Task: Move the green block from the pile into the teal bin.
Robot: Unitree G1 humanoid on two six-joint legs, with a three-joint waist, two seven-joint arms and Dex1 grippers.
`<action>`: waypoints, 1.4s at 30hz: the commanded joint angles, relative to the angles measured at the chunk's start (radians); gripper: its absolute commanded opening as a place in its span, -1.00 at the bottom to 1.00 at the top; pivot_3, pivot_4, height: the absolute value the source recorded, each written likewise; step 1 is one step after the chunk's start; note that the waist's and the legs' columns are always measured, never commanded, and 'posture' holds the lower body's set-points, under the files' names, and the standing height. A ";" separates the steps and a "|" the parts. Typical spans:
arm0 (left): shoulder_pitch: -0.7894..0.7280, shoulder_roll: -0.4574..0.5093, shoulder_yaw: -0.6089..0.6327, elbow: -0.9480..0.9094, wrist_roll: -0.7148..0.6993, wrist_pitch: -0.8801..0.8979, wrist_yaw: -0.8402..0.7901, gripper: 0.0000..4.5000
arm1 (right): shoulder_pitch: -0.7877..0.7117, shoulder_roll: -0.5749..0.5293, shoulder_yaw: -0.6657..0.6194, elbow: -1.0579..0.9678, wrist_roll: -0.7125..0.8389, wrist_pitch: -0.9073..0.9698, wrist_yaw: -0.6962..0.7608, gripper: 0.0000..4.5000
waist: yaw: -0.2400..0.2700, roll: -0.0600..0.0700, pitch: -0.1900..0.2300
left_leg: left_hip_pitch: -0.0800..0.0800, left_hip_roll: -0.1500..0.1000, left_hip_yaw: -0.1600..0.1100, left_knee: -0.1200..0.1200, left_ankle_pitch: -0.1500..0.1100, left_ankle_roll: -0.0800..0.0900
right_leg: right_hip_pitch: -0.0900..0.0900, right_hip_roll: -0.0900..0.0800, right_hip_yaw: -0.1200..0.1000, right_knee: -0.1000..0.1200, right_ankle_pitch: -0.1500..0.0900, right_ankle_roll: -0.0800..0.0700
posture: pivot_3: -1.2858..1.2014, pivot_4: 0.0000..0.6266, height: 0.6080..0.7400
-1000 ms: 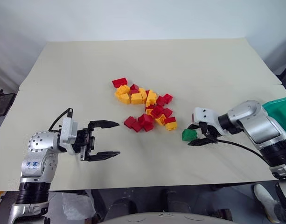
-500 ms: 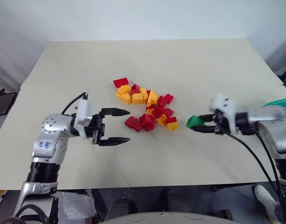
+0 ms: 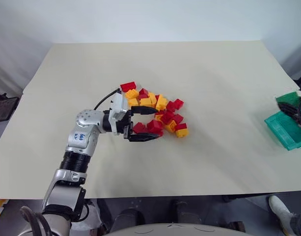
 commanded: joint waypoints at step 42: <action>0.316 0.265 0.206 -0.205 -0.022 0.169 0.184 1.00 | -0.016 -0.053 0.358 0.127 0.224 -0.407 0.527 0.99 | -0.020 0.000 0.000 | 0.002 0.000 0.000 -0.006 0.002 0.000 | 0.000 0.001 0.002 -0.004 0.001 0.001 | 0.03 -0.52 1.00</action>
